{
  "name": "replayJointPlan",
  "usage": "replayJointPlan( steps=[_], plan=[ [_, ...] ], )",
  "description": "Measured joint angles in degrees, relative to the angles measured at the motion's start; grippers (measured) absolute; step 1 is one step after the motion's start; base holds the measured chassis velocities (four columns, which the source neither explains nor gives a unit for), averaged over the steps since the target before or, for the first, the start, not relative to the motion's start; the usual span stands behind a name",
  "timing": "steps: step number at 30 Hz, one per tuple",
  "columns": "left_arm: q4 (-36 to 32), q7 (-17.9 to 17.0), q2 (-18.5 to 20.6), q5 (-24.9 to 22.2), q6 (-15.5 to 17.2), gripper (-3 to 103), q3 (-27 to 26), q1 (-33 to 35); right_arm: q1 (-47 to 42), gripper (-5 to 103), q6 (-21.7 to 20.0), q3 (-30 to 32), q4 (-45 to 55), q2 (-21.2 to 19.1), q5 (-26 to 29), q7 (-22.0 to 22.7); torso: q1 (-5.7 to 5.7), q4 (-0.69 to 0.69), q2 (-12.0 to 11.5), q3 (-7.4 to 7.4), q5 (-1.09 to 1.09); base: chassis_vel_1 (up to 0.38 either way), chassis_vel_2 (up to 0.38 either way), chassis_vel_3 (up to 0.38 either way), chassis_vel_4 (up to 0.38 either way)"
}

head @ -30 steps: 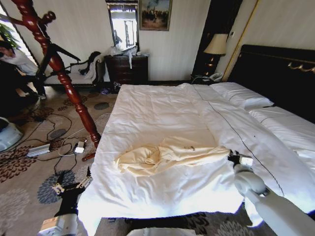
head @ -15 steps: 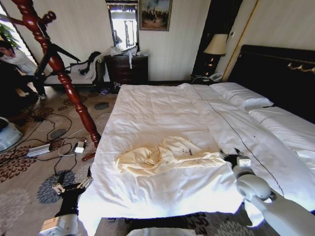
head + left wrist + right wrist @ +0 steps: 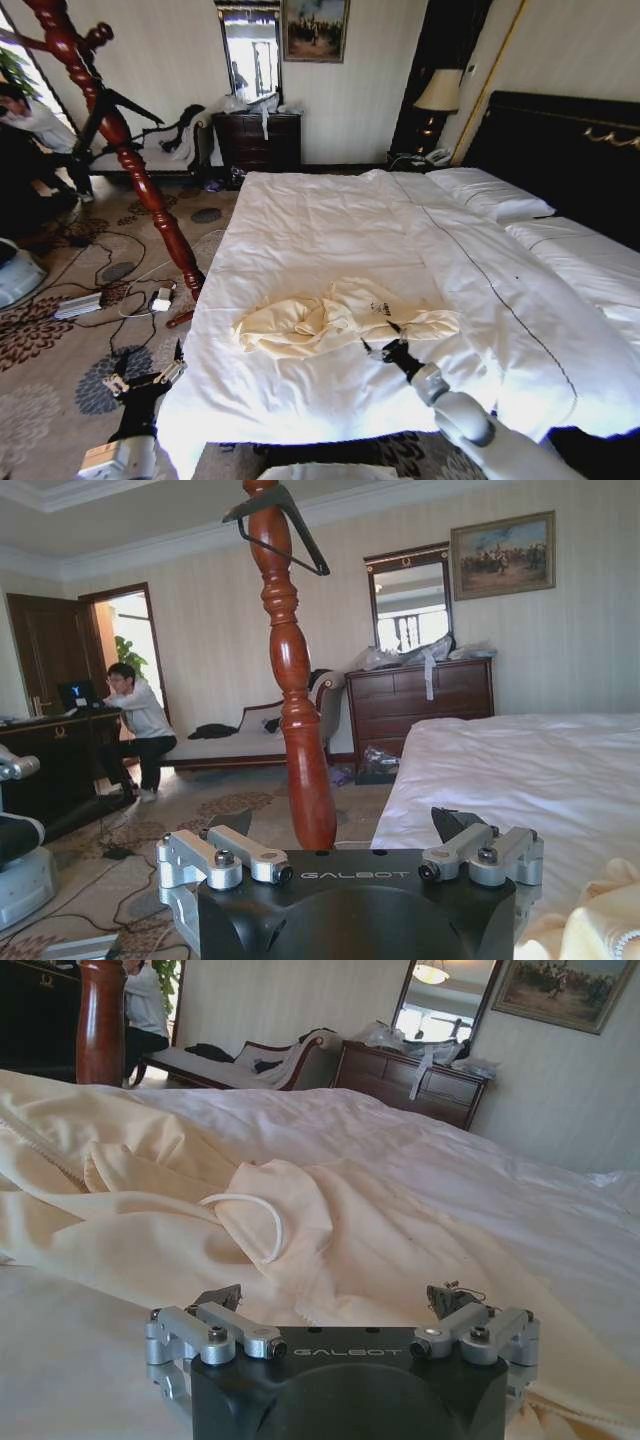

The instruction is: Pick up the clothes from the bed and hang them on the clothes hanger.

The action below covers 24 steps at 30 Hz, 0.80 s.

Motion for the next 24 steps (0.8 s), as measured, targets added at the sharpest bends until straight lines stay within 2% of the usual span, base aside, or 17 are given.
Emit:
replayJointPlan(
  steps=[2, 6, 8, 10, 11, 12, 24],
  plan=[
    [0.0, 0.0, -0.2, 0.0, 0.0, 100, 0.0, -0.1, 1.3, 103, -1.1, -1.3, -0.8, 0.3, -0.2, 1.3, 0.0, 0.0, 0.0, 0.0, 0.01, 0.0, 0.0, 0.0, 0.0],
    [0.4, 0.0, -0.4, 0.2, 0.0, 100, 0.0, -0.4, 3.4, 99, -1.8, -3.3, -1.7, 0.7, 0.1, 2.9, 0.0, 0.01, 0.0, 0.0, 0.01, 0.0, 0.0, 0.0, 0.0],
    [0.6, 0.0, -0.7, 0.5, 0.0, 100, 0.2, -0.6, 4.5, 89, -1.8, -4.2, -2.3, 0.9, -0.3, 3.1, 0.0, 0.0, 0.0, 0.0, 0.01, 0.0, 0.0, 0.0, 0.0],
    [0.7, 0.0, -0.7, 0.6, 0.0, 100, 0.3, -0.6, 4.7, 89, -1.8, -4.5, -2.5, 1.0, -0.5, 3.2, 0.0, 0.0, 0.0, 0.0, 0.01, 0.0, 0.0, 0.0, 0.0],
    [0.9, 0.0, -1.0, 1.0, 0.0, 100, 0.5, -0.6, 5.2, 83, -2.0, -4.9, -2.8, 1.1, -0.7, 3.3, 0.0, 0.0, 0.0, 0.0, 0.01, 0.0, 0.0, 0.0, 0.0],
    [0.9, 0.0, -1.1, 1.3, 0.0, 100, 0.6, -0.7, 5.5, 81, -2.1, -5.1, -3.1, 1.3, -0.9, 3.4, 0.01, 0.0, 0.0, 0.0, 0.01, 0.0, 0.0, 0.0, 0.0],
    [1.1, 0.0, -1.5, 1.6, 0.0, 100, 0.6, -0.8, 7.7, 82, -4.4, -7.0, -5.9, 3.6, -6.4, 4.8, 0.0, 0.0, 0.0, 0.0, 0.01, 0.0, 0.0, 0.0, 0.0]
  ],
)
